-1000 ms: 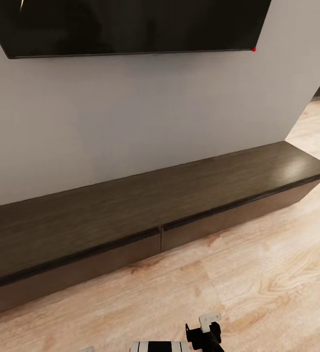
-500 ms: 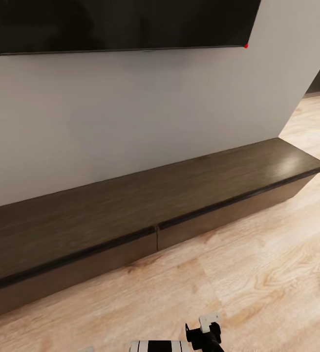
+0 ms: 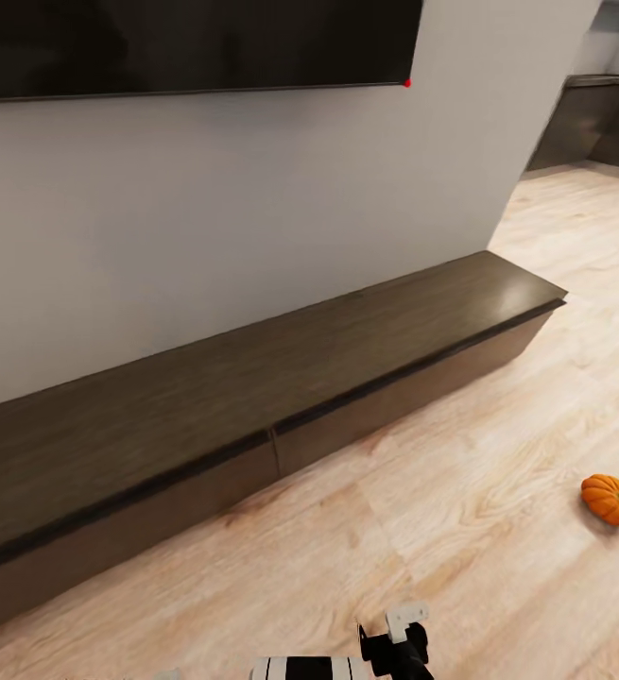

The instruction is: Place each of the two pumpkins and all three candles from the living room inside a cabinet in the living room (use any cabinet), then make sure every cabinet is closed, and position the cauldron so it is next to a table in the living room.

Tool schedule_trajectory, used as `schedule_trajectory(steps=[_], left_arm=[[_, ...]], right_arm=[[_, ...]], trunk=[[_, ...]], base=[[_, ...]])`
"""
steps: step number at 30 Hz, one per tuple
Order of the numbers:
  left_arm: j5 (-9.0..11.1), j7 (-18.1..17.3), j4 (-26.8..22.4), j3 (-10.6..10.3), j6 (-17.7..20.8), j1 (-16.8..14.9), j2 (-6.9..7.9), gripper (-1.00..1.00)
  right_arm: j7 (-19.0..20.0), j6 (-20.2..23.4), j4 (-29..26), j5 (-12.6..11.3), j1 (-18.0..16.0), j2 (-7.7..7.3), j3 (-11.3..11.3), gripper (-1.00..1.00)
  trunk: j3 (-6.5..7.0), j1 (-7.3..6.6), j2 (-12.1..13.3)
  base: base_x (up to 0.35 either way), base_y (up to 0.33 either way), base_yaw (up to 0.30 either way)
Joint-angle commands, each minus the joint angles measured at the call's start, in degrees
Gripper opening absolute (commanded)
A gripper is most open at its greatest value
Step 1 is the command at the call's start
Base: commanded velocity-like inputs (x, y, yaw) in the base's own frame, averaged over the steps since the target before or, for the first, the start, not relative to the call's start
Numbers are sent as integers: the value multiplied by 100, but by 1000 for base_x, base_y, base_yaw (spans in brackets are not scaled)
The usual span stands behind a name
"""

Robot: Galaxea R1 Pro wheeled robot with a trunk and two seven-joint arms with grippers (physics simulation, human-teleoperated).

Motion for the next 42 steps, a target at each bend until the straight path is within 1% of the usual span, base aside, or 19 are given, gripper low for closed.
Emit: schedule_trajectory(steps=[1,15,26,42], left_arm=[[0,0,0,0,0,0,0,100],[0,0,1,1,0,0,0,100],[0,0,8,0,1,0,8,100],[0,0,9,7,7,0,9,100]], right_arm=[[0,0,0,0,0,-3,0,100],[0,0,0,-2,6,-2,-2,100],[0,0,0,-3,7,-12,-4,100],[0,0,2,-7,8,-16,-4,100]], trunk=[[2,0,0],[34,0,0],[59,0,0],[96,0,0]], base=[[-286,0,-284],[-308,0,-284],[-35,2,-284],[-224,168,-284]])
